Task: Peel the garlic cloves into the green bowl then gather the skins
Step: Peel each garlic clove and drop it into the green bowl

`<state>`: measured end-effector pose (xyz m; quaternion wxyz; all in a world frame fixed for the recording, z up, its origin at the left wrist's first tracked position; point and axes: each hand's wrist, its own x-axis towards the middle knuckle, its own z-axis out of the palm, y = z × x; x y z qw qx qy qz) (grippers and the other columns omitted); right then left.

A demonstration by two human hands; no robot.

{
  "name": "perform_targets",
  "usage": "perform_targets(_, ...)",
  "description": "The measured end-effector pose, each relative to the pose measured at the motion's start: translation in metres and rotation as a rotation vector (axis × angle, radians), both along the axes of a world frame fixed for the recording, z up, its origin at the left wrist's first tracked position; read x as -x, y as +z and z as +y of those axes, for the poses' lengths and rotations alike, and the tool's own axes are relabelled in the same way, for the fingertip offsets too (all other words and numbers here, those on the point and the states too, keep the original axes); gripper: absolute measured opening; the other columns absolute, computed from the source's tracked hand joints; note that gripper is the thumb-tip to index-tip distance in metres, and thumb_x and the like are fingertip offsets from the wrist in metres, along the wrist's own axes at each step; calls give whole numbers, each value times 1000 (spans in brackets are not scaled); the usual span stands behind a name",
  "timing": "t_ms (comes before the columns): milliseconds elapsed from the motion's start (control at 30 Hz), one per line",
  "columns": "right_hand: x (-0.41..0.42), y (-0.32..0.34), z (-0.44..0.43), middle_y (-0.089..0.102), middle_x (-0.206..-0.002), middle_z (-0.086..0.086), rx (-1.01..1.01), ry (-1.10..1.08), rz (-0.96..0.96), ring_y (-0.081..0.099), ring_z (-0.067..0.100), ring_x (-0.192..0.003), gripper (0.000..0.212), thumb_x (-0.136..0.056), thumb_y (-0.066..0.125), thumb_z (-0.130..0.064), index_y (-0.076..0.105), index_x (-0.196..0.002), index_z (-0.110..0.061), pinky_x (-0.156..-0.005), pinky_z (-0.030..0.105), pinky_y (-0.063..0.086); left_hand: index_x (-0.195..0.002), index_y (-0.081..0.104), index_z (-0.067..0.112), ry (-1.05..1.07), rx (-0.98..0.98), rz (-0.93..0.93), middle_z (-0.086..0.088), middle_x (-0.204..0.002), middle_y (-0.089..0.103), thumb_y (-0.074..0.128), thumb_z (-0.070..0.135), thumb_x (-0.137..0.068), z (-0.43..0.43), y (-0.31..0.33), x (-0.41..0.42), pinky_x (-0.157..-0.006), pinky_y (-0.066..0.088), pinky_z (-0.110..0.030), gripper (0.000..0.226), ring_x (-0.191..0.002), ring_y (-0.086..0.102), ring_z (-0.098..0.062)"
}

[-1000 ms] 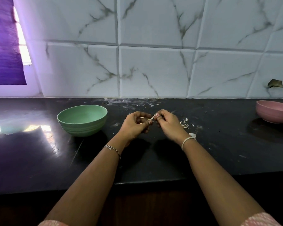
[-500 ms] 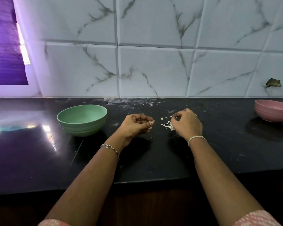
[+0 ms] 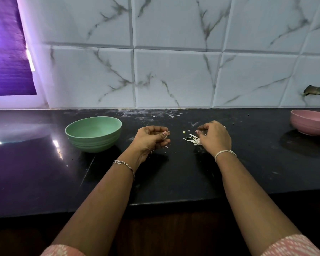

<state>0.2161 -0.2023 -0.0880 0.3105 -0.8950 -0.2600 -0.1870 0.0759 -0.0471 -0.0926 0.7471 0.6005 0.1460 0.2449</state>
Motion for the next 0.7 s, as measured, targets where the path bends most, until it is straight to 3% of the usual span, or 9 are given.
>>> perform_targets(67,0,-1,0,61,-114,1,2,9,-11,60,24,-106,14,-92,64,-22,74,-101,-20,-84,33,47,-94,67,1,-4,16,3,-14,-93,69,62,-10,-86,0,0,0,-64,59,-21,14,-73,70,-20)
perform_targets(133,0,0,0,61,-107,1,-5,-22,-16,60,24,-101,3,-87,71,-21,74,-86,-22,-79,31,47,-95,67,0,-1,21,10,-15,-94,69,58,-16,-84,0,1,0,-64,59,-21,21,-77,69,-22)
perform_targets(233,0,0,-1,58,-91,-2,-33,-34,-29,60,23,-89,23,-77,79,-18,58,-71,-23,-70,30,43,-100,66,-1,-3,15,23,-15,-96,70,55,-20,-84,0,2,1,-64,59,-21,26,-79,70,-23)
perform_targets(333,4,0,2,60,-93,-1,-132,145,-121,60,20,-84,17,-81,72,-8,58,-83,-19,-70,29,43,-105,62,-3,6,-7,34,-16,-95,71,58,-16,-86,1,0,-1,-65,59,-23,24,-77,72,-21)
perform_targets(433,21,0,12,60,-106,-5,-139,386,-238,57,7,-78,16,-90,65,-19,64,-107,-18,-74,25,44,-97,59,0,46,-78,46,-14,-84,70,62,-7,-87,1,-3,-5,-62,59,-22,13,-67,71,-14)
perform_targets(533,35,-4,24,62,-110,-7,-23,541,-293,60,9,-81,27,-93,60,-27,63,-120,-25,-77,27,48,-88,59,7,95,-223,62,-12,-78,68,70,1,-84,0,-6,-7,-58,57,-22,13,-65,68,-15)
perform_targets(700,33,-9,31,66,-98,-5,46,539,-276,61,14,-87,19,-88,63,-21,70,-106,-22,-79,31,50,-85,62,15,183,-417,54,-9,-81,68,76,2,-79,4,-6,-5,-58,52,-23,20,-67,65,-16)
